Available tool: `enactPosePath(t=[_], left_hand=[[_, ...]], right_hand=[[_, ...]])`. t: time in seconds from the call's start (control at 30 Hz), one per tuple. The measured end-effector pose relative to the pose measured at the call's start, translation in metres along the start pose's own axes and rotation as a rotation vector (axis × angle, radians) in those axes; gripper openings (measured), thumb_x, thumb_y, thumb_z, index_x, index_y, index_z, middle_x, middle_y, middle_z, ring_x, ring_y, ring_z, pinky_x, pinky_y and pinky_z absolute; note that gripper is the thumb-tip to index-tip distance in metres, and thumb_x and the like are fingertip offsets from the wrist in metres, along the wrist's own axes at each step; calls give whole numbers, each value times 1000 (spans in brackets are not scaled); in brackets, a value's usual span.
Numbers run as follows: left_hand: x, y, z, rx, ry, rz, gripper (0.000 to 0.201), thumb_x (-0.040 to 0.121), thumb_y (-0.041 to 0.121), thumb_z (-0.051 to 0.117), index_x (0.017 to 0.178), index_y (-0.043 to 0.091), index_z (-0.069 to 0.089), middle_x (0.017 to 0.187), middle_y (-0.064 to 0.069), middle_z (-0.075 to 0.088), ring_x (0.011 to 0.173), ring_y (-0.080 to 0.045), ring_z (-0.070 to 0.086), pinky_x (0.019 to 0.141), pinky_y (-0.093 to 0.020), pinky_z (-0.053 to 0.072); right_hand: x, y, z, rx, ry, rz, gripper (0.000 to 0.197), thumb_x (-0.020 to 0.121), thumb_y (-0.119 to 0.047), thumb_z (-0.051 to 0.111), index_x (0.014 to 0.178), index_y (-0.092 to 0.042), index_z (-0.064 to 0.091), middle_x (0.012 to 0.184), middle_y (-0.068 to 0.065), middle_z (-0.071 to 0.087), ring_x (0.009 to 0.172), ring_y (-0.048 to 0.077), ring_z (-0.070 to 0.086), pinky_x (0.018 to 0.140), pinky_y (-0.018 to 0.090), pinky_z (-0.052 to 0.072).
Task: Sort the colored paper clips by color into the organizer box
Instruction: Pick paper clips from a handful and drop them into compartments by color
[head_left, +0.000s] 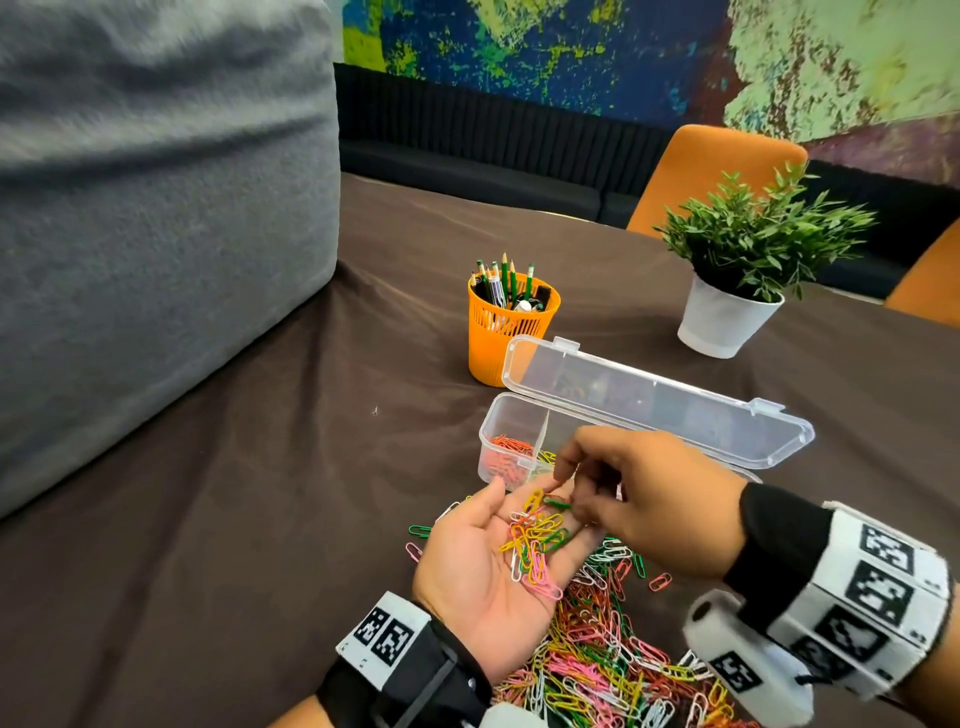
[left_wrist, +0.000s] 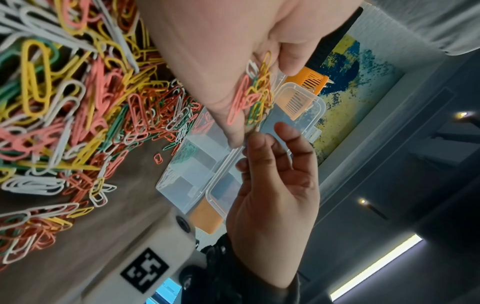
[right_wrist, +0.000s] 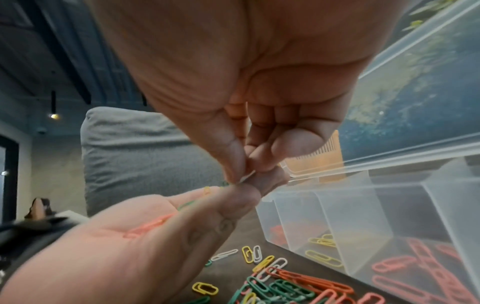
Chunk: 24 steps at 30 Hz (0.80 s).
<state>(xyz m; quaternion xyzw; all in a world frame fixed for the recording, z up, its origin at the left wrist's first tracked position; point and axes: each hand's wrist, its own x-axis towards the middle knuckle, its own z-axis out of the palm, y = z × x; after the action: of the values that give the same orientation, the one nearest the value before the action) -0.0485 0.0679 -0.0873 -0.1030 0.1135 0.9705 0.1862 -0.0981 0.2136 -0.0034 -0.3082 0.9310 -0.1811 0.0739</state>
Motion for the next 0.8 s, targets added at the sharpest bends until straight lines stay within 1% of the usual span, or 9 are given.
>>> enactPosePath(t=[0.07,0.17,0.23,0.33,0.37,0.47,0.57,0.7,0.8], left_hand=[[1,2,-1,12,12,11,56,101,32,39,123,-16,59,125,-34,61,121,-45,58,104,-59,43],[4,2,-3,39,32,33,54,101,31,40,124,-15,58,123,-32,63,116,-44,61,98,-55,49],[4,1,-4,47,29,38,54,102,31,39,123,-14,60,121,-31,63,109,-43,61,102,-52,46],[4,0,-5,50,23,27,55,101,32,38,124,-12,61,126,-30,60,109,-41,58,112,-49,33],[4,0,-6,52,20,28,55,101,32,38,124,-12,61,126,-30,60,108,-41,57,112,-48,33],[4,1,-6,54,10,43,56,100,32,37,128,-13,57,123,-30,62,107,-40,60,102,-46,41],[4,2,-5,53,13,59,56,101,31,37,127,-14,56,122,-31,64,105,-41,63,103,-47,40],[3,3,-3,73,24,54,56,101,33,38,127,-11,59,125,-32,62,109,-42,64,93,-47,50],[2,0,-3,68,27,17,56,100,35,40,126,-10,60,128,-32,60,123,-45,56,104,-49,41]], right_hand=[[-2,2,-2,47,22,-26,24,82,-7,62,91,-29,58,74,-16,69,70,4,64,68,25,52],[-8,1,-4,143,72,-58,22,81,-3,63,87,-24,60,73,-12,66,67,7,62,64,17,48],[-11,-2,1,190,8,-64,20,82,-4,65,88,-23,62,75,-10,68,68,6,63,66,17,49],[-14,-2,12,102,-54,-33,18,82,-12,66,88,-29,66,77,-13,69,71,4,64,73,22,53],[-14,-2,14,61,-39,-24,18,81,-15,66,90,-30,68,77,-14,69,71,3,64,74,21,53],[-13,-3,15,-8,20,-13,16,79,-23,69,92,-32,71,78,-15,67,73,1,62,73,17,51],[-13,-4,17,-48,48,-52,9,78,-28,68,86,-31,70,78,-15,62,73,2,59,71,19,49],[-15,-2,20,-41,25,-34,2,79,-28,63,78,-30,63,77,-14,59,72,3,57,68,20,49],[-16,-1,20,18,14,3,3,79,-26,63,77,-25,62,74,-11,62,67,6,58,66,24,51]])
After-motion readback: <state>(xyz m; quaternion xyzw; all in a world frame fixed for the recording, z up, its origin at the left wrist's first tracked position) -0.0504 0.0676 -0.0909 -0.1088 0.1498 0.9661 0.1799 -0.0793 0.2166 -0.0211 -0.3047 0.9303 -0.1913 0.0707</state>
